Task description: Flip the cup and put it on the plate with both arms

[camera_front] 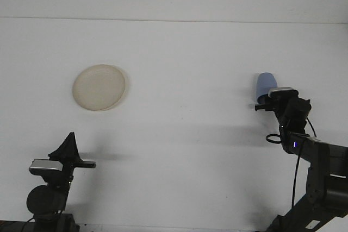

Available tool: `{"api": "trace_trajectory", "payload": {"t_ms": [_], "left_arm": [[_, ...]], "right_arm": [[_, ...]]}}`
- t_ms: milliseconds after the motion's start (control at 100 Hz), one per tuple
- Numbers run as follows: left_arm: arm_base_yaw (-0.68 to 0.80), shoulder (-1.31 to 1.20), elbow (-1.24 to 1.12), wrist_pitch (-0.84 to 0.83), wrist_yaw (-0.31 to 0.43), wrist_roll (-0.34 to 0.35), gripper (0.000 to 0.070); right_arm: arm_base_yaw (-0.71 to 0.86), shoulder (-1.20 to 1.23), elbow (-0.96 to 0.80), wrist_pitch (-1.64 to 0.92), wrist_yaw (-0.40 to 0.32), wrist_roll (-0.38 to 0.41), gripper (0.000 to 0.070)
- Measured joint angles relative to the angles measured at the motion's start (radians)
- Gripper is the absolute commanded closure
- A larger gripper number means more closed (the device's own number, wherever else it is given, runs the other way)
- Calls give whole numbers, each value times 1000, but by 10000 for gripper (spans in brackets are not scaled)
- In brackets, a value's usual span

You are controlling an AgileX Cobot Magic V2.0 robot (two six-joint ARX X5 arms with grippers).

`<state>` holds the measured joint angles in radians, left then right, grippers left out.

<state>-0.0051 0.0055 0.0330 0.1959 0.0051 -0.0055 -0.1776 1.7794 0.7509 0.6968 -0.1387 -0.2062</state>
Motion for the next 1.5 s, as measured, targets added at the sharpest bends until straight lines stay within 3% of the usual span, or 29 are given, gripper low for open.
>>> {"api": "trace_trajectory", "payload": {"t_ms": [290, 460, 800, 1090, 1320, 1500], "left_arm": [[0, 0, 0, 0, 0, 0, 687], [0, 0, 0, 0, 0, 0, 687], [0, 0, 0, 0, 0, 0, 687], [0, 0, 0, 0, 0, 0, 687], [0, 0, 0, 0, 0, 0, 687], [0, 0, 0, 0, 0, 0, 687]], "right_arm": [[0, -1, 6, 14, -25, 6, 700], [0, -56, 6, -43, -52, 60, 700], [8, -457, 6, -317, -54, 272, 700], [75, -800, 10, -693, -185, 433, 700], [212, -816, 117, -1102, -286, 441, 700], [372, -742, 285, -1377, -292, 388, 700]]}}
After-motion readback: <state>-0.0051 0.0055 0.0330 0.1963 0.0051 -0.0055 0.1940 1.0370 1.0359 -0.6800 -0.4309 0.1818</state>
